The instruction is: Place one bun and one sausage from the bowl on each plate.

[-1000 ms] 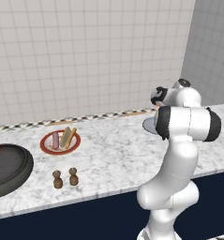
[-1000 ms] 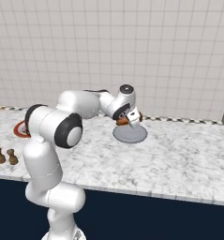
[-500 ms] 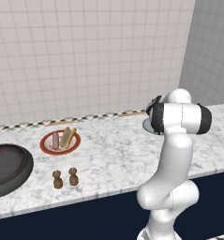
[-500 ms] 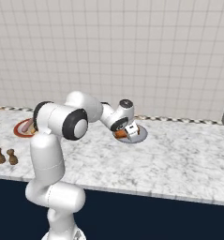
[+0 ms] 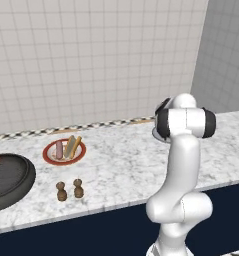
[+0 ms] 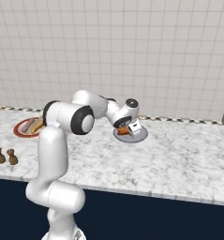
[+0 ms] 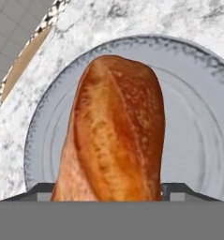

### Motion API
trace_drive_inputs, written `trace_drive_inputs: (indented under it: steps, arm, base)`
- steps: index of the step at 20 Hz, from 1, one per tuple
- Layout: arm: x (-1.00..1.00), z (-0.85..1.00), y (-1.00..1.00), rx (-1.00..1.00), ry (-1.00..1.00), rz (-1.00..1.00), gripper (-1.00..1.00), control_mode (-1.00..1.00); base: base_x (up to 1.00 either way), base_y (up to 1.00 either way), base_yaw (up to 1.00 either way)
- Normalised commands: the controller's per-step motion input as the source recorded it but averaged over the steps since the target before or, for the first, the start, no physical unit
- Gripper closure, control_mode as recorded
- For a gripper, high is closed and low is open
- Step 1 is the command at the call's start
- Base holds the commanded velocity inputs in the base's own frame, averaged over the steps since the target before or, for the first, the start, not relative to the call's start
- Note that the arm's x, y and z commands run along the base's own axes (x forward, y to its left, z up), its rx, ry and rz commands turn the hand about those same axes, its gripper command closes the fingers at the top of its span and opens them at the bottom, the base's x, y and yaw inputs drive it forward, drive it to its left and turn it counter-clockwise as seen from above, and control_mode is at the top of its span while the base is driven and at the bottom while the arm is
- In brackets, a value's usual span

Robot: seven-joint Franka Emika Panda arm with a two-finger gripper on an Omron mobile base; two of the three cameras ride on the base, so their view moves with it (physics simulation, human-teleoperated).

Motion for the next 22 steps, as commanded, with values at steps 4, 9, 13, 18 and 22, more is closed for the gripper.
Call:
trace_drive_inputs:
  steps: [4,9,13,18,22]
  arm:
    - [0.3,-0.24,0.06,0.0,0.0,0.03,-1.0,-1.0]
    - [-0.11,0.03,0.1,-0.05,0.01,0.05,-1.0,-1.0]
    - [-0.13,0.74,0.03,-0.02,-0.12,0.12,-1.0,-1.0]
    - [-0.53,1.0,0.05,0.0,-0.17,0.17,-1.0,-1.0]
    - [-1.0,1.0,0.43,-0.11,0.08,0.22,-1.0,-1.0]
  base:
    - [0.0,0.0,0.0]
    - [0.0,0.0,0.0]
    - [0.0,0.0,0.0]
    - [0.0,0.0,0.0]
    - [0.0,0.0,0.0]
